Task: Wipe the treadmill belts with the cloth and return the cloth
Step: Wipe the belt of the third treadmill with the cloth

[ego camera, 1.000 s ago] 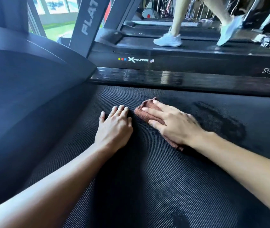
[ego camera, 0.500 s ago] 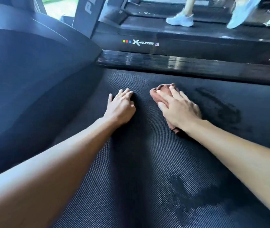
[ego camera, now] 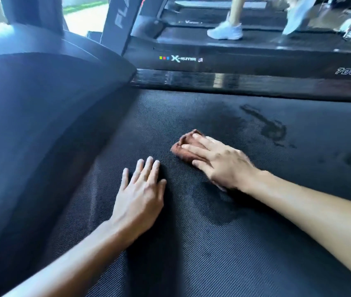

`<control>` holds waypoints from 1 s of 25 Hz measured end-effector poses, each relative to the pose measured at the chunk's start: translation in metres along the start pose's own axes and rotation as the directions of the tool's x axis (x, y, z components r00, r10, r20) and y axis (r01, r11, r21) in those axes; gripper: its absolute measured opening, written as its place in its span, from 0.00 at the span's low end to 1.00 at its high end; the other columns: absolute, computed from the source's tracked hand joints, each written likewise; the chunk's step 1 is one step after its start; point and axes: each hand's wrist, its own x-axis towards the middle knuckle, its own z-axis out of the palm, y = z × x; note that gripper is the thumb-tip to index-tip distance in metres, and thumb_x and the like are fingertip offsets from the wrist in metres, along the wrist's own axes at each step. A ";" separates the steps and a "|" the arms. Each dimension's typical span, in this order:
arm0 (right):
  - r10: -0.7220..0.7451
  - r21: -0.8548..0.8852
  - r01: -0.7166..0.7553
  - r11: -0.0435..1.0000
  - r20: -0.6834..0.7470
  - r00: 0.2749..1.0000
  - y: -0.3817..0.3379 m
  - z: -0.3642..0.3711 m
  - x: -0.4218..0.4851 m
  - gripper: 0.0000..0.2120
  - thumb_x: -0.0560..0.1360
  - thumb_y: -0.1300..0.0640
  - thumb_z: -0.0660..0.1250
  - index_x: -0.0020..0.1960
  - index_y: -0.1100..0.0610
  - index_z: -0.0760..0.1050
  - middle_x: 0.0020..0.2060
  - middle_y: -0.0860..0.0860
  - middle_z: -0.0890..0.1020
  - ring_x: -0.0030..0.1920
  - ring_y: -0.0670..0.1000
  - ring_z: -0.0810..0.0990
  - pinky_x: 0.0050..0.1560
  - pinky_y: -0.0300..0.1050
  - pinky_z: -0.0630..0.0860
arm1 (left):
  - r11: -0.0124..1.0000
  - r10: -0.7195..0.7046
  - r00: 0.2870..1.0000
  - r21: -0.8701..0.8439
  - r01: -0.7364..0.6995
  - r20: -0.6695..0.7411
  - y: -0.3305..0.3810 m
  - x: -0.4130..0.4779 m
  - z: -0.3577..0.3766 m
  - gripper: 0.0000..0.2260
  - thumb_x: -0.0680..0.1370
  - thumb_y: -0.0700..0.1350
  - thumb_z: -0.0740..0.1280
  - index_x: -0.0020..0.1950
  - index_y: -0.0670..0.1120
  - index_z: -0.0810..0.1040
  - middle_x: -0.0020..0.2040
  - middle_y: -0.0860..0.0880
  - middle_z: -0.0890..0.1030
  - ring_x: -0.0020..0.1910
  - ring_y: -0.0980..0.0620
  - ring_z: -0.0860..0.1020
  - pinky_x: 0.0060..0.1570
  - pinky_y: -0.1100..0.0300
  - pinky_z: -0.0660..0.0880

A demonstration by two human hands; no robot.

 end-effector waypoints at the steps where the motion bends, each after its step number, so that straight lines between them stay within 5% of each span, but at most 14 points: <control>1: 0.183 0.008 -0.182 0.983 -0.031 0.983 -0.002 -0.004 -0.007 0.24 0.80 0.41 0.56 0.75 0.35 0.57 0.79 0.45 0.53 0.77 0.52 0.56 0.75 0.50 0.57 | 1.000 0.014 1.000 0.017 -0.014 -0.011 0.003 -0.011 0.002 0.33 0.77 0.61 0.35 0.80 0.50 0.48 0.80 0.53 0.46 0.78 0.53 0.43 0.76 0.51 0.42; 3: 0.468 0.022 -0.468 0.884 -0.084 0.880 -0.034 -0.001 -0.027 0.24 0.81 0.44 0.55 0.76 0.38 0.57 0.79 0.48 0.52 0.76 0.56 0.56 0.72 0.51 0.58 | 0.999 0.035 0.998 0.020 -0.034 -0.054 0.003 -0.018 0.004 0.37 0.74 0.60 0.32 0.79 0.48 0.51 0.80 0.51 0.49 0.78 0.51 0.46 0.76 0.50 0.44; 7: 0.026 -0.005 -0.026 1.000 -0.044 0.999 -0.057 0.007 -0.082 0.24 0.78 0.40 0.54 0.74 0.34 0.58 0.78 0.44 0.55 0.77 0.53 0.58 0.73 0.48 0.58 | 0.999 0.044 0.997 0.002 -0.044 -0.061 0.001 -0.013 0.005 0.37 0.74 0.60 0.35 0.79 0.46 0.54 0.79 0.49 0.53 0.78 0.50 0.49 0.76 0.48 0.46; 10: 0.438 0.009 -0.439 0.899 -0.083 0.895 -0.050 0.003 -0.074 0.24 0.79 0.42 0.57 0.75 0.37 0.59 0.79 0.47 0.55 0.77 0.56 0.58 0.74 0.51 0.59 | 0.998 0.051 0.997 0.024 -0.049 -0.057 0.003 -0.014 0.004 0.36 0.74 0.59 0.35 0.79 0.46 0.55 0.79 0.49 0.53 0.78 0.49 0.49 0.76 0.48 0.46; 11: 0.468 -0.003 -0.472 0.881 -0.133 0.874 -0.060 0.008 -0.074 0.24 0.79 0.43 0.58 0.75 0.38 0.61 0.78 0.50 0.57 0.76 0.58 0.59 0.73 0.53 0.61 | 0.999 0.051 0.996 0.021 -0.049 -0.069 0.004 -0.015 0.003 0.36 0.74 0.59 0.35 0.79 0.46 0.55 0.79 0.49 0.53 0.78 0.49 0.49 0.76 0.48 0.46; 13: 0.154 -0.062 -0.166 0.984 -0.173 0.973 -0.073 0.018 -0.087 0.24 0.77 0.42 0.57 0.73 0.39 0.64 0.76 0.51 0.63 0.73 0.59 0.65 0.70 0.54 0.67 | 0.999 0.047 0.996 -0.009 -0.048 -0.082 0.004 -0.014 0.002 0.36 0.74 0.59 0.36 0.79 0.46 0.55 0.79 0.49 0.53 0.78 0.49 0.49 0.76 0.48 0.46; 15: -0.103 -0.093 0.093 0.991 -0.107 0.989 -0.051 0.014 -0.100 0.24 0.77 0.41 0.55 0.73 0.37 0.64 0.76 0.49 0.64 0.73 0.56 0.67 0.69 0.52 0.69 | 0.999 0.029 0.997 -0.017 -0.030 -0.076 0.004 -0.016 0.003 0.32 0.77 0.58 0.40 0.78 0.46 0.56 0.79 0.49 0.54 0.78 0.49 0.50 0.76 0.48 0.46; 18: 0.366 0.012 -0.366 0.930 -0.094 0.926 -0.046 0.003 -0.088 0.24 0.79 0.42 0.57 0.75 0.37 0.60 0.78 0.48 0.56 0.76 0.56 0.60 0.73 0.52 0.62 | 0.998 0.022 0.996 -0.062 -0.028 -0.089 0.002 -0.011 0.003 0.25 0.83 0.53 0.50 0.78 0.46 0.56 0.79 0.50 0.54 0.78 0.50 0.49 0.76 0.50 0.45; 19: 0.394 0.015 -0.395 0.918 -0.128 0.910 -0.060 0.006 -0.094 0.24 0.79 0.43 0.57 0.74 0.38 0.62 0.78 0.49 0.59 0.75 0.58 0.62 0.71 0.52 0.64 | 0.995 0.026 0.996 -0.090 -0.034 -0.084 -0.001 -0.011 0.002 0.24 0.83 0.50 0.53 0.78 0.46 0.57 0.79 0.50 0.55 0.78 0.51 0.49 0.76 0.52 0.44; 21: 0.004 -0.054 -0.014 0.998 -0.173 0.985 -0.081 0.014 -0.122 0.23 0.77 0.42 0.57 0.72 0.38 0.66 0.75 0.50 0.65 0.73 0.58 0.67 0.69 0.52 0.67 | 0.990 0.055 0.995 -0.124 -0.065 -0.077 -0.007 -0.021 0.000 0.23 0.83 0.48 0.53 0.78 0.47 0.57 0.79 0.50 0.55 0.78 0.52 0.49 0.76 0.55 0.43; 22: -0.244 -0.065 0.238 0.969 -0.130 0.961 -0.077 0.016 -0.139 0.23 0.77 0.42 0.58 0.72 0.38 0.67 0.75 0.50 0.67 0.73 0.57 0.67 0.70 0.51 0.68 | 0.991 0.066 0.995 -0.113 -0.073 -0.069 -0.012 -0.033 -0.001 0.24 0.83 0.50 0.50 0.79 0.47 0.57 0.79 0.51 0.54 0.78 0.53 0.48 0.75 0.56 0.42; 23: -0.347 -0.073 0.342 0.937 -0.077 0.935 -0.067 0.009 -0.148 0.23 0.77 0.42 0.58 0.72 0.39 0.67 0.75 0.50 0.66 0.73 0.56 0.66 0.72 0.51 0.66 | 0.992 0.073 0.995 -0.094 -0.079 -0.064 -0.015 -0.050 -0.003 0.26 0.81 0.53 0.46 0.79 0.48 0.56 0.79 0.52 0.54 0.78 0.53 0.48 0.75 0.57 0.42; 25: -0.047 -0.020 0.046 0.999 -0.074 0.996 -0.057 -0.002 -0.141 0.23 0.78 0.43 0.59 0.74 0.38 0.64 0.77 0.48 0.62 0.75 0.56 0.62 0.74 0.51 0.63 | 0.994 0.080 0.995 -0.067 -0.084 -0.062 -0.017 -0.090 -0.008 0.30 0.78 0.57 0.41 0.79 0.51 0.55 0.79 0.55 0.53 0.78 0.55 0.48 0.75 0.57 0.42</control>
